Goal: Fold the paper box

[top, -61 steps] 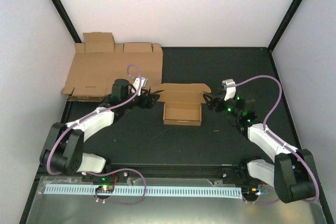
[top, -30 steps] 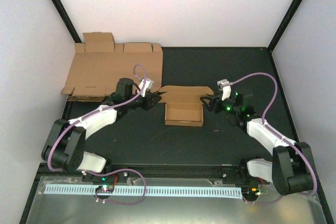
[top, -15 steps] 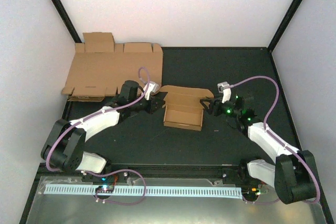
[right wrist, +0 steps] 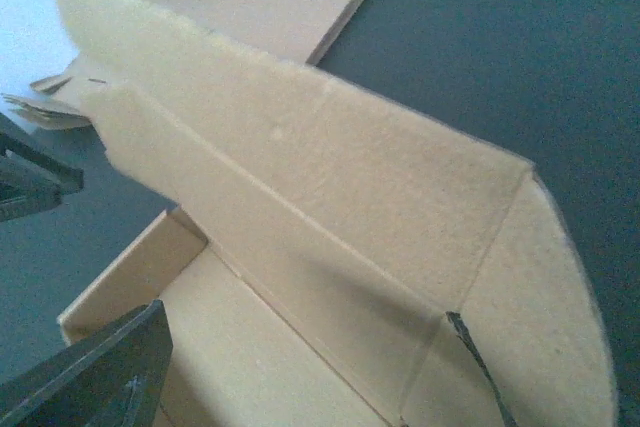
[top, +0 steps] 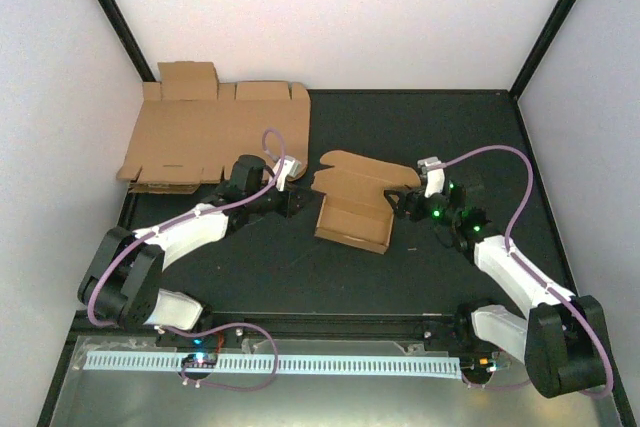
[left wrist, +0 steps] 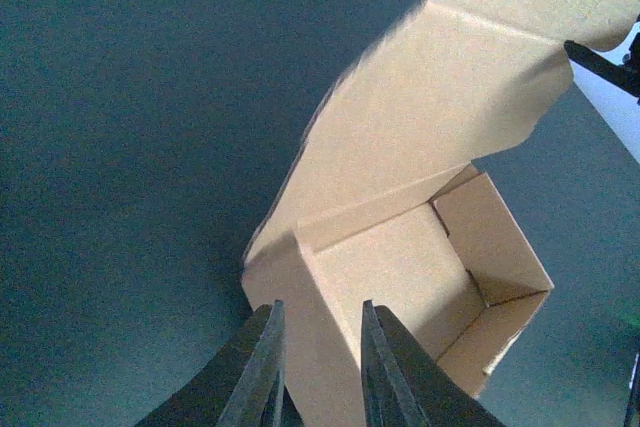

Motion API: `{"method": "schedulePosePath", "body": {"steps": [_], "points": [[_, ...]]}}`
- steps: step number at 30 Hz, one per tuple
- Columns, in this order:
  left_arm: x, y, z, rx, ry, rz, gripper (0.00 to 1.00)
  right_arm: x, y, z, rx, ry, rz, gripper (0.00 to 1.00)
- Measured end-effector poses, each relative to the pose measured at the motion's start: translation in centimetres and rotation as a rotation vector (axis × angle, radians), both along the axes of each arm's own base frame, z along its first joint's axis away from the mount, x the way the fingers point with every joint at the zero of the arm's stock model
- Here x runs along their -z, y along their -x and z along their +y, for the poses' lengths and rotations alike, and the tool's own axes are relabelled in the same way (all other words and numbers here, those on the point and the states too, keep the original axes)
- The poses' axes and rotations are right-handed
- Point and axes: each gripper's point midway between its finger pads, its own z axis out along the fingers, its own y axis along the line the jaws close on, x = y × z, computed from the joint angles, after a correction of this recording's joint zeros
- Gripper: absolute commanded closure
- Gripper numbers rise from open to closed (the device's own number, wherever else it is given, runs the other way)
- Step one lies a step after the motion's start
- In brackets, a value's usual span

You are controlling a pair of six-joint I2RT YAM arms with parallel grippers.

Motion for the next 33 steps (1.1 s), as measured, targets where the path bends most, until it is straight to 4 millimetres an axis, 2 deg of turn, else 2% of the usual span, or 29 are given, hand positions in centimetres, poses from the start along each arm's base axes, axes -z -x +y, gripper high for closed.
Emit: {"method": "schedulePosePath", "body": {"steps": [2,7,10,17,20,23,28,33], "points": [[0.0,-0.1,0.1,-0.005,-0.004,-0.002,0.73,0.2,-0.2,-0.3,0.015,0.018,0.001,0.00],[0.2,-0.3,0.3,-0.018,-0.018,-0.011,0.67,0.9,-0.6,-1.3,0.072,0.062,0.009,0.01],[0.3,-0.5,0.5,-0.025,-0.032,-0.020,0.62,0.5,-0.7,-1.7,0.090,0.080,-0.015,0.01],[0.5,-0.8,1.2,-0.052,-0.075,-0.043,0.43,-1.8,-0.8,-2.6,0.135,0.097,-0.107,0.01],[0.2,-1.1,1.6,-0.063,-0.083,-0.064,0.32,-1.8,-0.9,-2.9,0.152,0.104,-0.108,0.00],[0.2,-1.5,2.0,-0.069,-0.091,-0.077,0.26,-1.6,-0.9,-2.9,0.156,0.103,-0.095,0.04],[-0.3,-2.8,2.3,-0.072,-0.097,-0.100,0.25,-0.7,-0.3,-2.6,0.135,0.098,-0.048,0.08],[-0.4,-4.9,1.1,-0.027,-0.084,-0.108,0.27,-0.2,0.2,-2.3,0.119,0.075,-0.001,0.10]]}}
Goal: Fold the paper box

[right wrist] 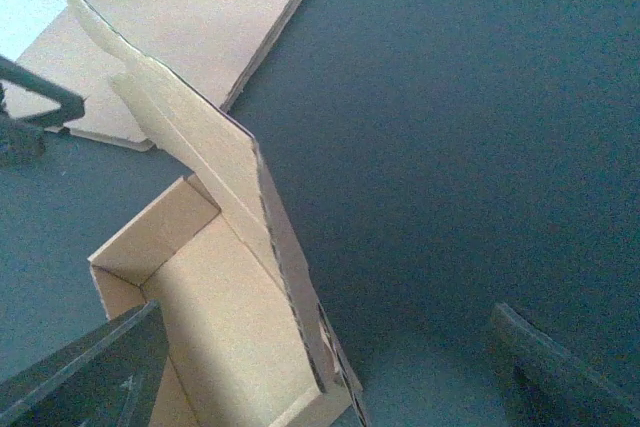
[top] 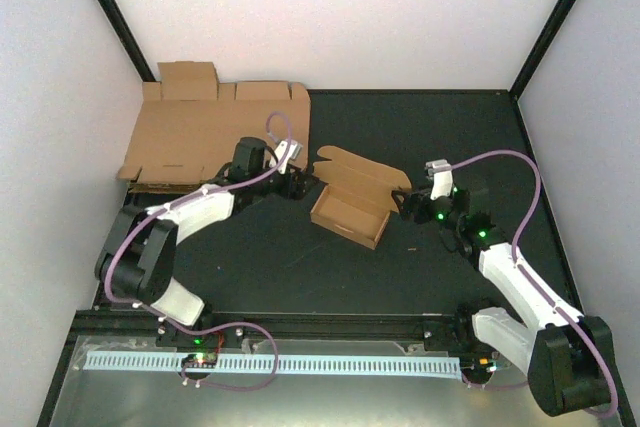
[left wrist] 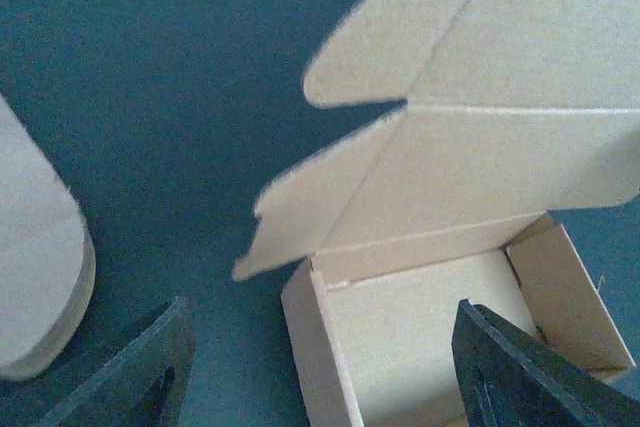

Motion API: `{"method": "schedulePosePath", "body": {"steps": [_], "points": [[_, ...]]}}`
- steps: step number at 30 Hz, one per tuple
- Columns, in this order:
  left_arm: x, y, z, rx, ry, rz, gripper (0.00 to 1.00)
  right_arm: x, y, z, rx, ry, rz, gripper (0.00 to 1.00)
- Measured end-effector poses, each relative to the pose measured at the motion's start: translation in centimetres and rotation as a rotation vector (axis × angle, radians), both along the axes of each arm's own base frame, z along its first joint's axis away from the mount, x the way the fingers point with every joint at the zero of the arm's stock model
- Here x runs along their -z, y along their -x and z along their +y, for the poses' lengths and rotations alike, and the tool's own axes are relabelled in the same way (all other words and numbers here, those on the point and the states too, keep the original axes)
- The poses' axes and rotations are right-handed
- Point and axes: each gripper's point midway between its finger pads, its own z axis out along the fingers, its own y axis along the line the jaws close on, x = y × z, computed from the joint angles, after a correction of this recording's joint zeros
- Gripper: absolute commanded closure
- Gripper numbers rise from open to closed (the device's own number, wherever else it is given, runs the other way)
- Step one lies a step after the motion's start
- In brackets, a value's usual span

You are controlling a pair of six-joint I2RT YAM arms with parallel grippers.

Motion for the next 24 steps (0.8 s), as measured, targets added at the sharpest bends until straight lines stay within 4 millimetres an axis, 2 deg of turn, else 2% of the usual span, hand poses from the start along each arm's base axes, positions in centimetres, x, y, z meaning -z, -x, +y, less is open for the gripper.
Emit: {"method": "schedulePosePath", "body": {"steps": [6,13,21,24], "points": [[-0.2,-1.4,-1.7,0.083,0.016,-0.023,0.31,1.6,0.6,0.2,-0.003,-0.021,0.090,0.14],[-0.6,-0.9,-2.2,0.142,0.029,-0.046,0.33,1.9,1.1,0.5,-0.013,-0.044,0.104,0.16],[-1.0,-0.2,-2.5,0.212,0.047,-0.070,0.36,2.8,1.2,0.8,-0.025,-0.055,0.128,0.30],[-0.8,0.3,-2.1,0.219,0.060,-0.075,0.36,3.1,1.3,0.9,-0.031,-0.059,0.137,0.38]]}}
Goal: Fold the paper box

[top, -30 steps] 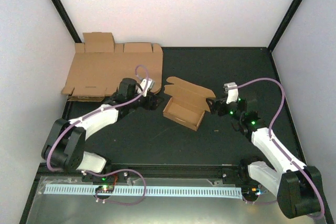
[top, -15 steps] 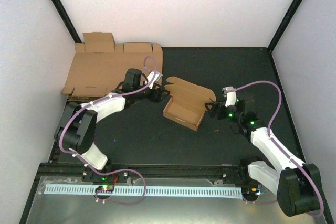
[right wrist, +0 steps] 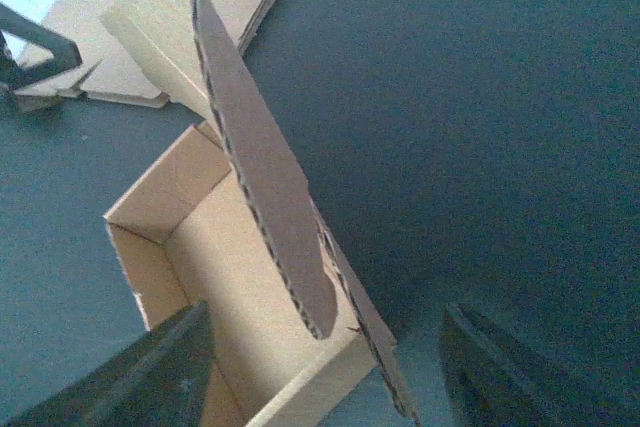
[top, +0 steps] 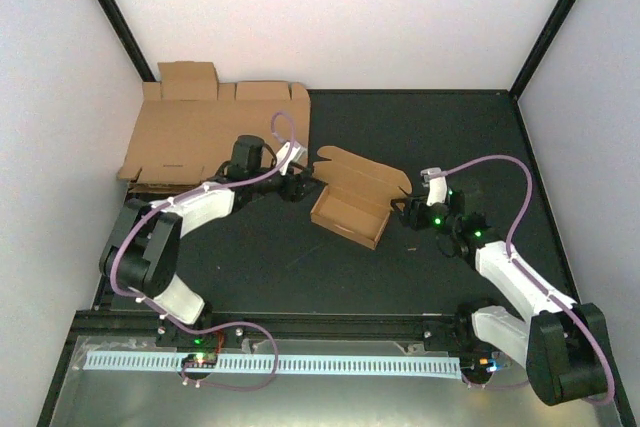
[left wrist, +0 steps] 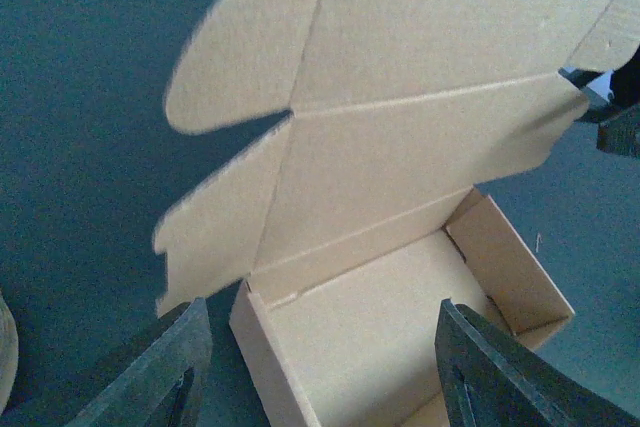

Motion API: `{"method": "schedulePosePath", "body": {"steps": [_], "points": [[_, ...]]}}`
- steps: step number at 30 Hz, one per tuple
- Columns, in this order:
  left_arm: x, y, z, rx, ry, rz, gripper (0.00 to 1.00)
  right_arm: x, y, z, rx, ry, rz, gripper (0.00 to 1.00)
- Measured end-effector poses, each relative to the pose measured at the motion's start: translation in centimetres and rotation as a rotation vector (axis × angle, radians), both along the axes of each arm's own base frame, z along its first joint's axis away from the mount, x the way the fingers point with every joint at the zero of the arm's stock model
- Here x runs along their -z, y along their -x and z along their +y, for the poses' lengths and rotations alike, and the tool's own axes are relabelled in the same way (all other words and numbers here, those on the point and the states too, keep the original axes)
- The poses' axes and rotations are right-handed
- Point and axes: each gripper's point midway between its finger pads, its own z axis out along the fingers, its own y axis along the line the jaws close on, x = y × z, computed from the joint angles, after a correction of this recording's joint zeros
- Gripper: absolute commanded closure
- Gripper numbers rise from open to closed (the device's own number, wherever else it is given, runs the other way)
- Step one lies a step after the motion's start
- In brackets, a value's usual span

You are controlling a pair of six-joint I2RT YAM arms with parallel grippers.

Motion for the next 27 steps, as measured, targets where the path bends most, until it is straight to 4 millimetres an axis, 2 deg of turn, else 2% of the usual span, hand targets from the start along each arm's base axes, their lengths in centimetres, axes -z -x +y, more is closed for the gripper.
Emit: {"method": "schedulePosePath", "body": {"steps": [8,10,14,17,23,27], "points": [[1.2,1.9,1.3,-0.040,0.015,0.017,0.32,-0.2,0.0,0.1,-0.010,-0.003,-0.008,0.38],[1.5,1.6,2.0,-0.083,0.016,0.020,0.30,-0.2,0.0,0.1,-0.010,-0.003,-0.009,0.38],[2.1,-0.4,4.5,-0.228,0.011,0.024,0.31,-0.2,0.0,0.1,-0.009,-0.004,-0.012,0.38],[2.3,-1.9,5.3,-0.290,0.011,0.015,0.31,-0.4,0.0,0.1,-0.009,-0.005,-0.016,0.40],[4.3,-3.1,4.7,-0.276,0.007,0.066,0.37,-0.1,0.2,0.1,-0.010,-0.004,-0.011,0.42],[3.0,-3.6,3.1,-0.182,0.054,0.038,0.35,-0.1,0.2,0.1,-0.010,-0.004,-0.009,0.42]]}}
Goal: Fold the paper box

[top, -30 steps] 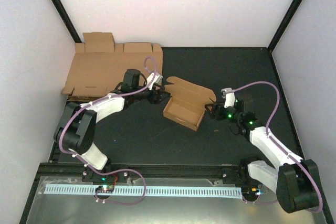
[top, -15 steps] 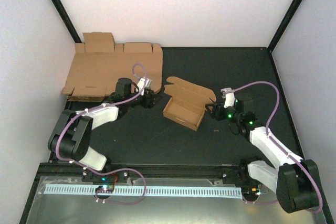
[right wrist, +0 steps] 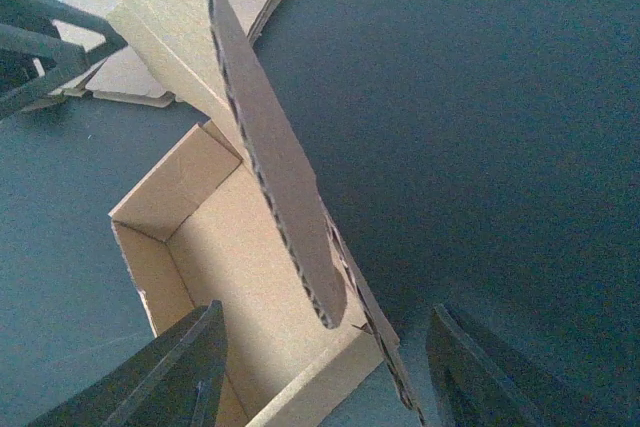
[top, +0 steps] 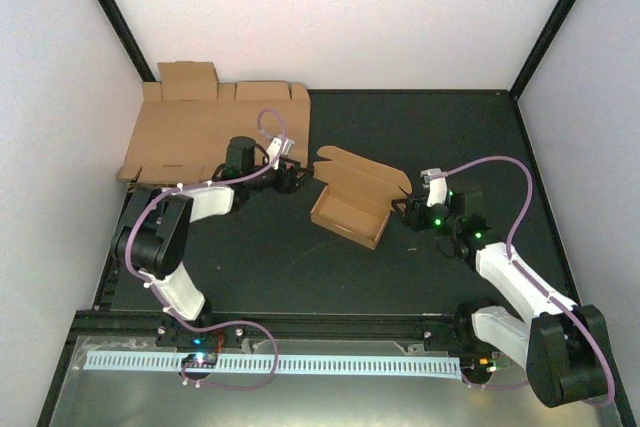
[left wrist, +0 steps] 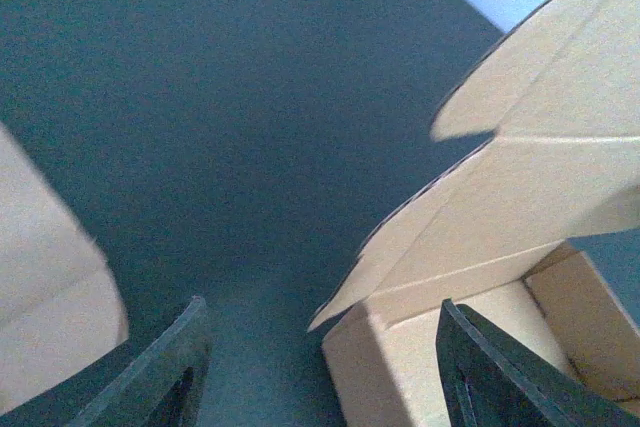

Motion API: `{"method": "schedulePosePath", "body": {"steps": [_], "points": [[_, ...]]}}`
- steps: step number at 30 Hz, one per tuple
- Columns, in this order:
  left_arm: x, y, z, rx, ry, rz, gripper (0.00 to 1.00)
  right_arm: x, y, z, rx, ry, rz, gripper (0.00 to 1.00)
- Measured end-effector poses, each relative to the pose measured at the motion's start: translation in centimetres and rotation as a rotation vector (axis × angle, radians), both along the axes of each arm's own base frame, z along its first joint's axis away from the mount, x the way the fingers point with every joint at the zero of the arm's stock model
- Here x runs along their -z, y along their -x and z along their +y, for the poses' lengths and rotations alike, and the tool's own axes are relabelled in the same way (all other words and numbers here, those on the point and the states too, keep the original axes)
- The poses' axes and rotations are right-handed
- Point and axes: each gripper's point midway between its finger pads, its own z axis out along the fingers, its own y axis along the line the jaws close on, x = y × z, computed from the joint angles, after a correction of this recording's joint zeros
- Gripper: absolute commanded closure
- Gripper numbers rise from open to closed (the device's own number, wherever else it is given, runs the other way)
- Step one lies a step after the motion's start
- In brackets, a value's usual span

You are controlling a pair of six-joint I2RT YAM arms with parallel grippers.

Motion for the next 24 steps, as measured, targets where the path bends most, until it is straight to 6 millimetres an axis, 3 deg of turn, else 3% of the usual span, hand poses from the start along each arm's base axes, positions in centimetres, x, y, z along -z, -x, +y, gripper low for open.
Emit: {"method": "schedulePosePath", "body": {"steps": [8,13,18,24], "points": [[-3.1,-0.7,-2.8,0.206,0.063,-0.108,0.44,0.0,0.0,0.0,-0.002,-0.001,-0.001,0.42],[-3.0,-1.0,-3.4,0.269,0.045,-0.107,0.50,0.0,0.0,0.0,-0.002,-0.001,-0.001,0.43],[-2.6,-0.6,-3.3,0.289,0.027,-0.092,0.71,0.0,0.0,0.0,-0.002,-0.001,-0.001,0.43],[-2.0,-0.2,-3.3,0.297,0.019,-0.062,0.68,-0.2,0.0,0.0,-0.002,-0.003,-0.008,0.43]]}}
